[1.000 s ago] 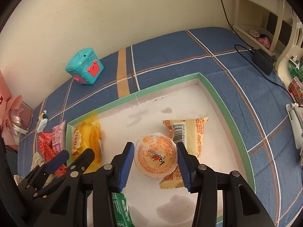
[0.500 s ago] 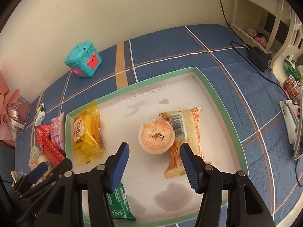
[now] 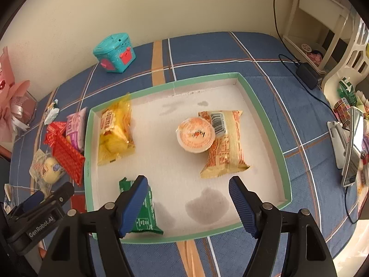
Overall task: Organize snacks
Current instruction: 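Carry the yellow bag into the tray and release it while the right tool releases the cup, then move both tools back over the remaining snack pile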
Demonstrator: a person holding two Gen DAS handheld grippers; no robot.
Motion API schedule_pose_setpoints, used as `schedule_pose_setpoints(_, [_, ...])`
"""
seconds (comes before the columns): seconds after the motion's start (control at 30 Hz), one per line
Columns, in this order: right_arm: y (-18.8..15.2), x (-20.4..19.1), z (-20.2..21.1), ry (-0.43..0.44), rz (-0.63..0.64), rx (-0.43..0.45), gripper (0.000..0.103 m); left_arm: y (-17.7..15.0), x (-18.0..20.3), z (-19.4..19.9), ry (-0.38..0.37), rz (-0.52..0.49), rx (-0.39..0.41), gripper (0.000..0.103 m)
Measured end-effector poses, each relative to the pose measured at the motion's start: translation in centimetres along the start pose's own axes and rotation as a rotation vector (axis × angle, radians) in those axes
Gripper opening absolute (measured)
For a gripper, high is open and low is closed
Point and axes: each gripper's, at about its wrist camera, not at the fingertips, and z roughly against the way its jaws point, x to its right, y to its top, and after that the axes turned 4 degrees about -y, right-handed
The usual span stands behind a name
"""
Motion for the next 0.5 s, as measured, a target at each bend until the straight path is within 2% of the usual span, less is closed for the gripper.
schedule_pose_setpoints(0.13, [-0.5,-0.9,0.4,-0.002,0.03,0.008,0.077,-0.6,-1.3,0.7,-0.012,0.023,0.011,0.097])
schedule_pose_setpoints(0.2, [-0.7,-1.5,0.3,0.013,0.052,0.007,0.085,-0.8,-1.9,0.7,-0.007,0.036,0.009,0.1])
schedule_pose_setpoints(0.27, [-0.9,-2.0,0.2,0.03,0.064,0.006,0.103,-0.9,-2.6,0.8,0.0,0.05,0.007,0.101])
schedule_pose_setpoints(0.5, [-1.1,-3.0,0.0,0.023,0.088,0.012,0.103,-0.6,-3.6,1.0,0.001,0.06,0.018,0.101])
